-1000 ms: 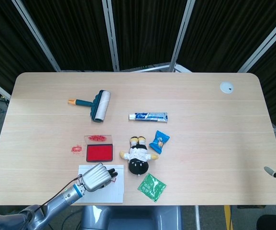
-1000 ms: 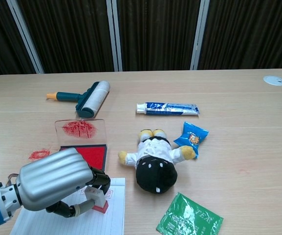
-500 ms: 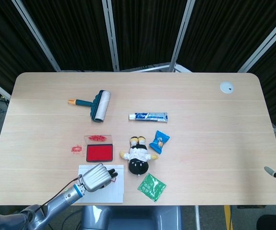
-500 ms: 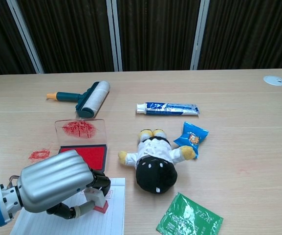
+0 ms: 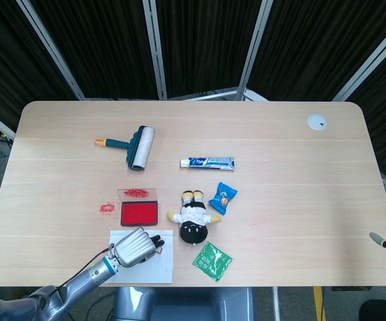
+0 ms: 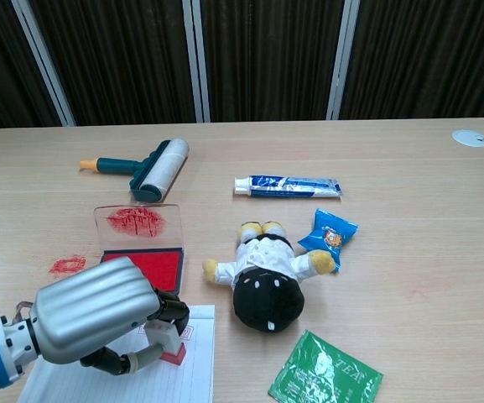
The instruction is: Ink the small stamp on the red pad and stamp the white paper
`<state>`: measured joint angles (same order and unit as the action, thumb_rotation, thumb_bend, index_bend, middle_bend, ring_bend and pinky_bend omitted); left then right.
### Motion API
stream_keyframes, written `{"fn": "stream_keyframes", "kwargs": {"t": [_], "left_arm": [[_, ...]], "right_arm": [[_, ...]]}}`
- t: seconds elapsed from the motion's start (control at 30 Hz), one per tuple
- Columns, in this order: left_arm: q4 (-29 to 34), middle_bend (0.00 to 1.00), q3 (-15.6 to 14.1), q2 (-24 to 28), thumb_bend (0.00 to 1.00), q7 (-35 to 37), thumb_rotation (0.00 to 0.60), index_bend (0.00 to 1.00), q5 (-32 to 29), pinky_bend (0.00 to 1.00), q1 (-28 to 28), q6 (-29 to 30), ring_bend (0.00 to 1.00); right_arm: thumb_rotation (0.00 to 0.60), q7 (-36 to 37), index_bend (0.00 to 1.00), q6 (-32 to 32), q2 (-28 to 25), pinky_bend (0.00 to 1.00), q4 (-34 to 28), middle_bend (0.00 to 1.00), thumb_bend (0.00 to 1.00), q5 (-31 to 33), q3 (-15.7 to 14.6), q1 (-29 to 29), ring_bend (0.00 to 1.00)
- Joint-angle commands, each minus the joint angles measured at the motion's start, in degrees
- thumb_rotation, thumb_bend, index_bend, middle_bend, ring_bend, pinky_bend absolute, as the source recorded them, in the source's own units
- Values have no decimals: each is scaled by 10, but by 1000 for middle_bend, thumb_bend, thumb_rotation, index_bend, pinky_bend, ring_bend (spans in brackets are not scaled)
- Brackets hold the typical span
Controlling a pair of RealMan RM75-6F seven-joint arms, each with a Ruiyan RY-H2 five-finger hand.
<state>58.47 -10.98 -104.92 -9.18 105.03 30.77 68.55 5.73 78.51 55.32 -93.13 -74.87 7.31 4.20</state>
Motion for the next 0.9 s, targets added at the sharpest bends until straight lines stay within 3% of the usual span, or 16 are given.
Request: {"fn": "stream_keyframes", "kwargs": {"t": [0.03,0.2,0.67,0.9], "left_arm": [[5,607,2,4,471,2,600,662,-1,997,-1,6,965],[21,607,11,17,471,5,600,662,-2,996,1,20,965],[169,606,55,125,470,-3,600,664,-17,996,2,76,965],[173,606,74,174,470,22,600,662,-61,996,-13,81,965]], "right_arm": [[600,-1,0,0,0,0,0,0,0,0,0,0,0],[600,-3,0,0,1,0,0,0,0,-1,-1,0,0],[600,-3,0,5,-1,0,-7,0,0,-5,-1,-1,0],[600,2,0,10,-4,0,-9,0,0,-10,-2,-4,0]]}}
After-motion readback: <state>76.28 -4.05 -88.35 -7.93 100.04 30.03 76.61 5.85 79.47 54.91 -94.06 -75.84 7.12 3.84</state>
